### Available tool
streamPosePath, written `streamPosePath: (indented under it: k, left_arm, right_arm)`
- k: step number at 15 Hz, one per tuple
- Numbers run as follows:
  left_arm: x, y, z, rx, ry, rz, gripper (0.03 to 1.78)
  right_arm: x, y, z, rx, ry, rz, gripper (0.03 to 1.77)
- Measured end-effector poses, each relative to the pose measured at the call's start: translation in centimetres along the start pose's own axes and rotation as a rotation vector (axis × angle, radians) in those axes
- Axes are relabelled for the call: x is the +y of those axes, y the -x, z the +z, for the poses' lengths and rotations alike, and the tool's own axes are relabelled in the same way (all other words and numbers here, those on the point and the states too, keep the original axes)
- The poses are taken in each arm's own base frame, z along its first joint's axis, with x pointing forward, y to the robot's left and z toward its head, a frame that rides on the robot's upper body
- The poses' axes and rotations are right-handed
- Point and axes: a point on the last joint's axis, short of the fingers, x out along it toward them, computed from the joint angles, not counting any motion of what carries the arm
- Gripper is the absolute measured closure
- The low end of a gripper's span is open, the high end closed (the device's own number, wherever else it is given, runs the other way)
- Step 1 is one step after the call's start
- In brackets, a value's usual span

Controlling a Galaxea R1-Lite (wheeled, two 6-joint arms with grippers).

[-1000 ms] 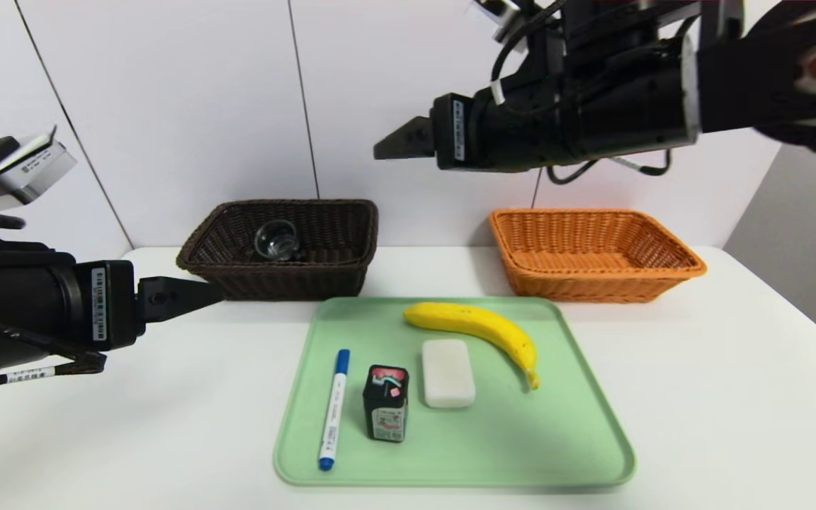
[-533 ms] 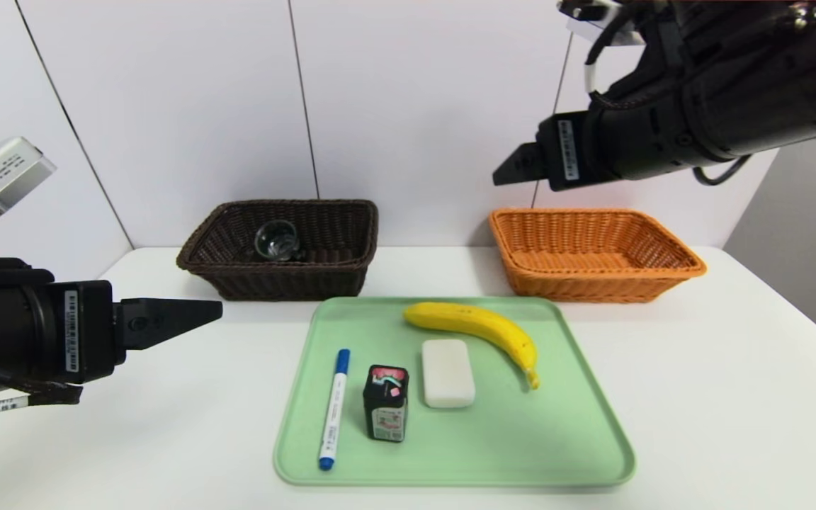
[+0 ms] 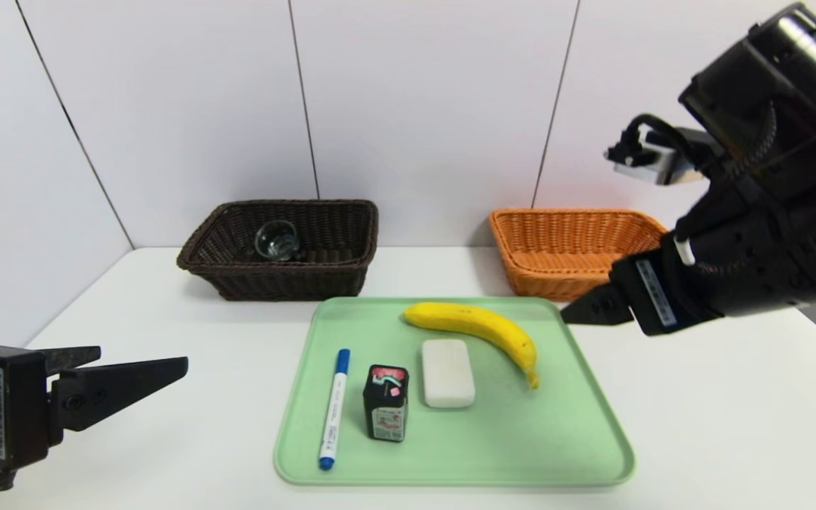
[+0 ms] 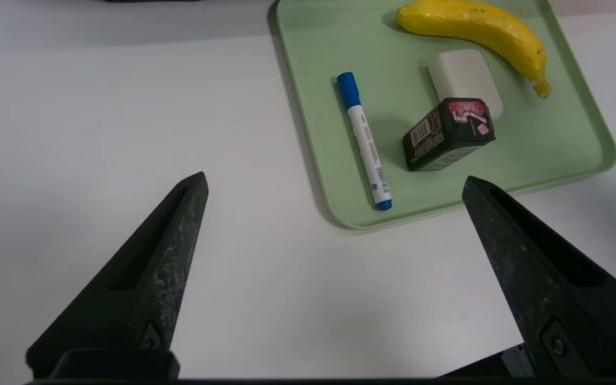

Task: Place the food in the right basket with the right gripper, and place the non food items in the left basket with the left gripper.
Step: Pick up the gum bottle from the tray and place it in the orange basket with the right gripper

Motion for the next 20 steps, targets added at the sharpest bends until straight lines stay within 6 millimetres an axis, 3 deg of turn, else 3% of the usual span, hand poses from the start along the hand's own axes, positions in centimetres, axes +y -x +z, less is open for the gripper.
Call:
streamPosePath:
  k: [3,7,12,20]
  left_arm:
    - [0.2,0.5,-0.4,0.004,-0.001,0.0,0.12]
    - [0.4,0.3,-0.9,0.021,-0.003,0.005,0.12]
    - [0.5,0.5,-1.3,0.045,-0.006,0.014,0.12]
    - [0.5,0.5,-1.3,0.046,-0.014,0.014,0.12]
  right_arm:
    - [-0.4,-1.8,-3.9,0.007,0.027,0.084,0.11]
    - [-0.3,-4.5,-7.6,-0.157,0.074,0.318,0.11]
    - [1.0,-6.0,-7.6,-0.463,0.212,0.702,0.11]
    - [3.4,-10.6,-9.1,-0.532,0.391,0.752,0.1]
